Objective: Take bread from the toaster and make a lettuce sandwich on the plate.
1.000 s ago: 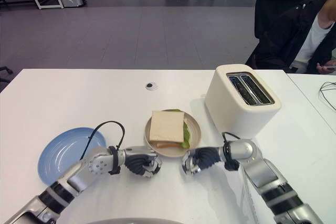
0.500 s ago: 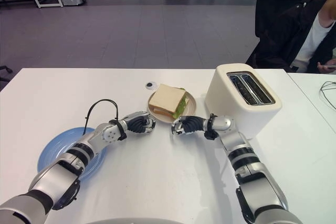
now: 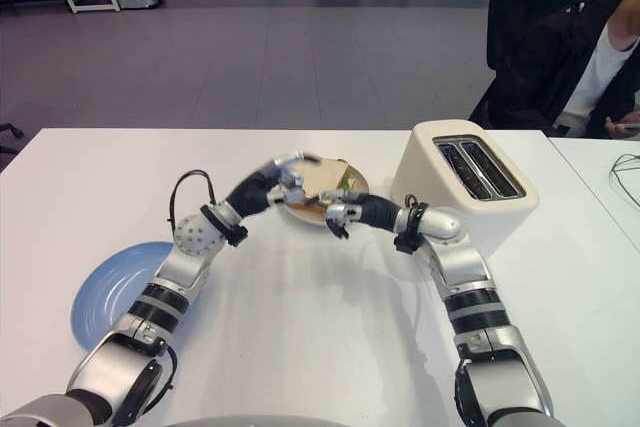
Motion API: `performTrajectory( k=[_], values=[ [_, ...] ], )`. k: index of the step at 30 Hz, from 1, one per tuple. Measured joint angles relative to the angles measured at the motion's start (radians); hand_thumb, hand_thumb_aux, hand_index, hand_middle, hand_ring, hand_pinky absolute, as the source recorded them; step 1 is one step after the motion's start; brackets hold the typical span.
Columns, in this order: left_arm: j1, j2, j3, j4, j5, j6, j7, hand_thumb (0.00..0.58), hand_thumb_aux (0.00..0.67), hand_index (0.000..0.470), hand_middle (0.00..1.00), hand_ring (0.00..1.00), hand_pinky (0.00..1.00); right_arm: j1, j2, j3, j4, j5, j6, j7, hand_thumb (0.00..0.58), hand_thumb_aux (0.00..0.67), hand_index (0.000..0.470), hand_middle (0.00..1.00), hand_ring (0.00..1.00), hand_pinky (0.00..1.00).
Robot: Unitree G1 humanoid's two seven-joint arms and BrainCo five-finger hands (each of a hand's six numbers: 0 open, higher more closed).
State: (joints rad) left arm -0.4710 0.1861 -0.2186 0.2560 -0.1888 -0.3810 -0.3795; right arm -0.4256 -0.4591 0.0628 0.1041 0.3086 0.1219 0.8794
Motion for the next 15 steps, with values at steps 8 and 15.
performTrajectory(
  k=[8, 15],
  values=[
    [0.241, -0.05, 0.172, -0.395, 0.024, 0.276, 0.291, 0.0, 0.0, 0.0, 0.0, 0.0, 0.0, 0.179, 0.295, -0.108, -0.385, -0.061, -0.033, -0.556, 0.0, 0.0, 0.0, 0.0, 0.0, 0.0],
    [0.44, -0.092, 0.107, -0.603, 0.246, 0.271, 0.392, 0.0, 0.0, 0.0, 0.0, 0.0, 0.0, 0.356, 0.426, 0.026, -0.372, -0.367, -0.33, -0.793, 0.0, 0.0, 0.0, 0.0, 0.0, 0.0]
  ],
)
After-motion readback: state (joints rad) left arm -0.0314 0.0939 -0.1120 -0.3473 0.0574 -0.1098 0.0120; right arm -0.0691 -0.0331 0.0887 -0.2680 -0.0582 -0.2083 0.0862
